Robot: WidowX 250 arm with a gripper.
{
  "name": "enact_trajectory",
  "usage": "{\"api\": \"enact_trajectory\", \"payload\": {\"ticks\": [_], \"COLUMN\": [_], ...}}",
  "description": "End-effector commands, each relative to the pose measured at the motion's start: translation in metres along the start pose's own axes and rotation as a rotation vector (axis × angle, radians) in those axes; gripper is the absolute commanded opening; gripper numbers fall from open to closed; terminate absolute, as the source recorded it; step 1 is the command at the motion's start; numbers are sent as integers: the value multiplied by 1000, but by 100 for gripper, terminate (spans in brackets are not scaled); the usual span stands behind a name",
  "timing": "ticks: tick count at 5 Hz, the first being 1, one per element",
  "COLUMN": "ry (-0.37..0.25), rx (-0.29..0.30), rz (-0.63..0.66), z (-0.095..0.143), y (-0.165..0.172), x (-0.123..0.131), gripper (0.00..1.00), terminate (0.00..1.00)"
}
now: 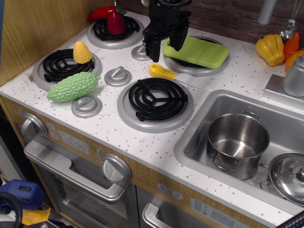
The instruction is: Put knife on cutting board
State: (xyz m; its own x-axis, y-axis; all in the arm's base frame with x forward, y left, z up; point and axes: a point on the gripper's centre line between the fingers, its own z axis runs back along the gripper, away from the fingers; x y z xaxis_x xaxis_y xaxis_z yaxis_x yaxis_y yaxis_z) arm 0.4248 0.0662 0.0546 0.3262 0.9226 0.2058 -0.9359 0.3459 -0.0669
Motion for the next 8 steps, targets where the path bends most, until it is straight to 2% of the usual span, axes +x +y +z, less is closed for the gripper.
{"api": "enact_trajectory", "payload": {"ticks": [1, 8], "ry": [0, -28], "rx": [0, -37], "rz": [0, 28], "z": [0, -36], "y": [0, 6], "x": [0, 13], "gripper": [100, 100], "terminate": [0, 0]}}
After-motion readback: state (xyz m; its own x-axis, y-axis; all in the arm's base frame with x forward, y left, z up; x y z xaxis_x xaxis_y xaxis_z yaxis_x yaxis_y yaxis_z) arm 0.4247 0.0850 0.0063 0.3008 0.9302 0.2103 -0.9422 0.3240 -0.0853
